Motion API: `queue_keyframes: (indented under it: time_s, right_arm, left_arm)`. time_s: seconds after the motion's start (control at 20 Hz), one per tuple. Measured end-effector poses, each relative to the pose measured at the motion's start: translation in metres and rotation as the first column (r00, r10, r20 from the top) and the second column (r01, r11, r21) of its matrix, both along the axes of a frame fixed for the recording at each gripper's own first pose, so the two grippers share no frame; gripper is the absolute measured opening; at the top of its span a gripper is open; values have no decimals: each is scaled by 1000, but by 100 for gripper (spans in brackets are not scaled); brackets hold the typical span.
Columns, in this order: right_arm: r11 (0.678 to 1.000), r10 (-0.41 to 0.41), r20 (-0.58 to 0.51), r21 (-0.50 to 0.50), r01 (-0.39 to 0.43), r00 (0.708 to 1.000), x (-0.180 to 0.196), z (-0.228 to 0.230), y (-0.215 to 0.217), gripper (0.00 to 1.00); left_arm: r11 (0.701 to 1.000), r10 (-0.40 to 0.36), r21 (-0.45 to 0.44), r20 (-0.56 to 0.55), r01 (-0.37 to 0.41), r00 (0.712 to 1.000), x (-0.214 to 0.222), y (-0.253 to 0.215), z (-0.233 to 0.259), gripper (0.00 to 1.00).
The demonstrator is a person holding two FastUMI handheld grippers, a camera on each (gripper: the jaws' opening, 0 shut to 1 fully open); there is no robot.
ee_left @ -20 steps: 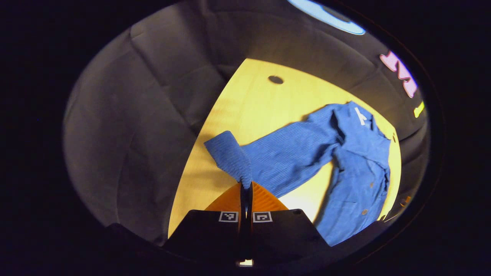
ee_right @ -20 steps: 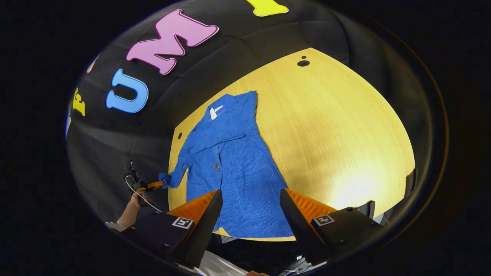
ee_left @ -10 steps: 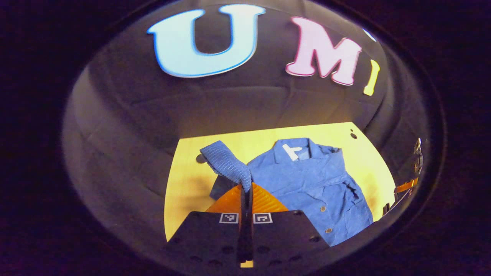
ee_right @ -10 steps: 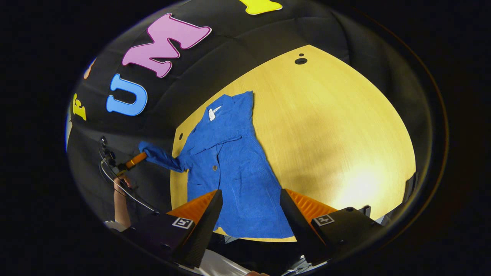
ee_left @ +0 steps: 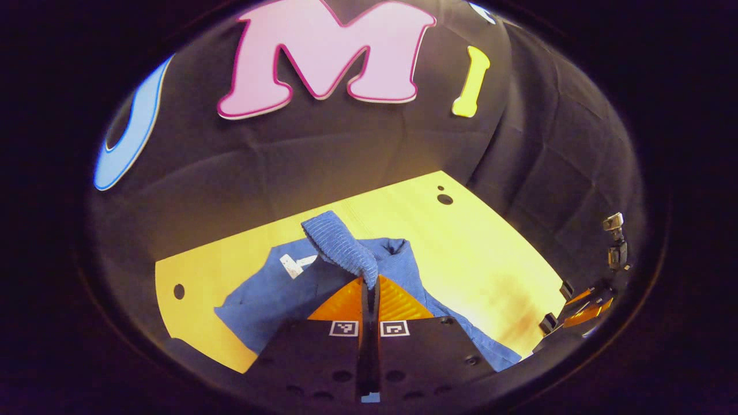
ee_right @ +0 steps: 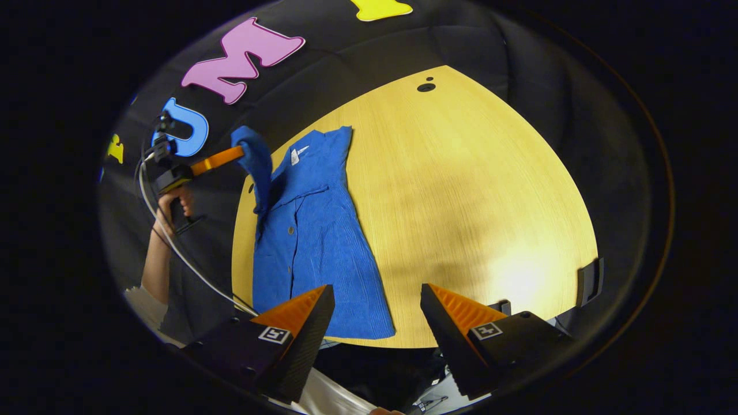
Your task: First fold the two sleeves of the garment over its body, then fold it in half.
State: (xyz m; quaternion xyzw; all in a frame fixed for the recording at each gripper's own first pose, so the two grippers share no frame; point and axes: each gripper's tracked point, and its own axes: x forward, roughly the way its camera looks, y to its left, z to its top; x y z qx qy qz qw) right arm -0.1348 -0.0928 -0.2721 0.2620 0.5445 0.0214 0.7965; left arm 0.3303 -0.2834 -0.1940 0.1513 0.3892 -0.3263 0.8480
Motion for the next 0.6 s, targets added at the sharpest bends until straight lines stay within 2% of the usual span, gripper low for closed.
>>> queue_keyframes:
  time_s: [0.1,0.35,0.45,0.55,0.6]
  right_arm:
    - [1000,-9,-8,18,9,1000,-4,0,-9,97]
    - [999,7,-4,49,-7,1000,7,-6,-27,96]
    - [998,10,-8,56,-9,1000,10,-9,-34,96]
    - [998,14,-5,56,-14,1000,14,-12,-41,96]
    - [998,11,-1,61,-11,1000,16,-13,-43,96]
  left_arm:
    - [1000,-20,23,-53,21,998,2,-29,-30,0]
    - [992,-21,117,-122,36,992,9,-53,-83,0]
    - [991,-31,124,-147,49,989,8,-63,-91,0]
    - [991,-79,94,-209,100,975,-6,-72,-97,3]
    - [992,-98,59,-232,114,968,-12,-79,-98,9]
